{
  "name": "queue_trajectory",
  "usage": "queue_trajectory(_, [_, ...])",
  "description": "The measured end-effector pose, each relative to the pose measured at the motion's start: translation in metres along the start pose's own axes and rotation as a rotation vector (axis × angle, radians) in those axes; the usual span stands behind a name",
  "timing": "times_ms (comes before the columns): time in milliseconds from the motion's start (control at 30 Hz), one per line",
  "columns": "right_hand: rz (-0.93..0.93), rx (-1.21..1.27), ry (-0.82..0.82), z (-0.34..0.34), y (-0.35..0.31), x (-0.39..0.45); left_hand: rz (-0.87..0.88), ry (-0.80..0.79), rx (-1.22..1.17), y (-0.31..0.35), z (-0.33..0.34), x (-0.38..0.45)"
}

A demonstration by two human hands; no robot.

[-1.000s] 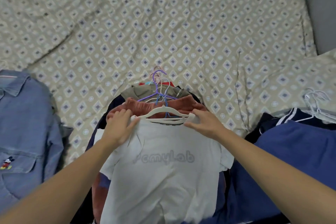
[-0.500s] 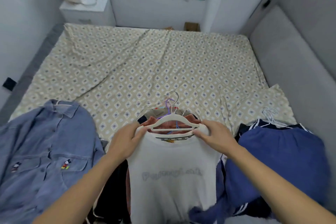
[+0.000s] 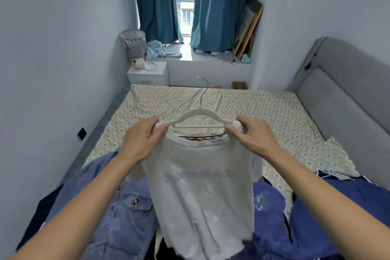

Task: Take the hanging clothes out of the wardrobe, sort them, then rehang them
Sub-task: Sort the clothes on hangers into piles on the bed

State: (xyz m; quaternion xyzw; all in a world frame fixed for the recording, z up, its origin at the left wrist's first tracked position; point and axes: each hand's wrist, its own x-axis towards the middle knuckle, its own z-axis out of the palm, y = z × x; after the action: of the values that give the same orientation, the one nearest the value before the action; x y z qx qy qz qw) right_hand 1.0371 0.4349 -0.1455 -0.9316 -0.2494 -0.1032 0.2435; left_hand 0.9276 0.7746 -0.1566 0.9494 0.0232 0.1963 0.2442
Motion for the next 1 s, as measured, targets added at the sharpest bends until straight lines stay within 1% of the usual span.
queue_trajectory(167, [-0.151, 0.058, 0.037, 0.001, -0.057, 0.053, -0.028, 0.119, 0.081, -0.017, -0.077, 0.001])
queue_trajectory(300, [-0.245, 0.074, 0.068, 0.013, -0.107, 0.079, -0.068, 0.186, 0.161, -0.041, -0.127, -0.006])
queue_trajectory(500, [-0.264, 0.06, 0.088, 0.041, -0.179, 0.101, -0.049, 0.253, 0.203, -0.098, -0.18, -0.015])
queue_trajectory(600, [-0.247, 0.026, 0.104, 0.062, -0.211, 0.106, -0.019, 0.242, 0.194, -0.136, -0.196, -0.01])
queue_trajectory(800, [-0.158, -0.023, 0.106, 0.11, -0.276, 0.09, 0.06, 0.144, 0.118, -0.225, -0.22, -0.014])
queue_trajectory(1000, [-0.041, -0.033, 0.101, 0.148, -0.329, 0.05, 0.094, 0.041, 0.078, -0.281, -0.242, -0.043])
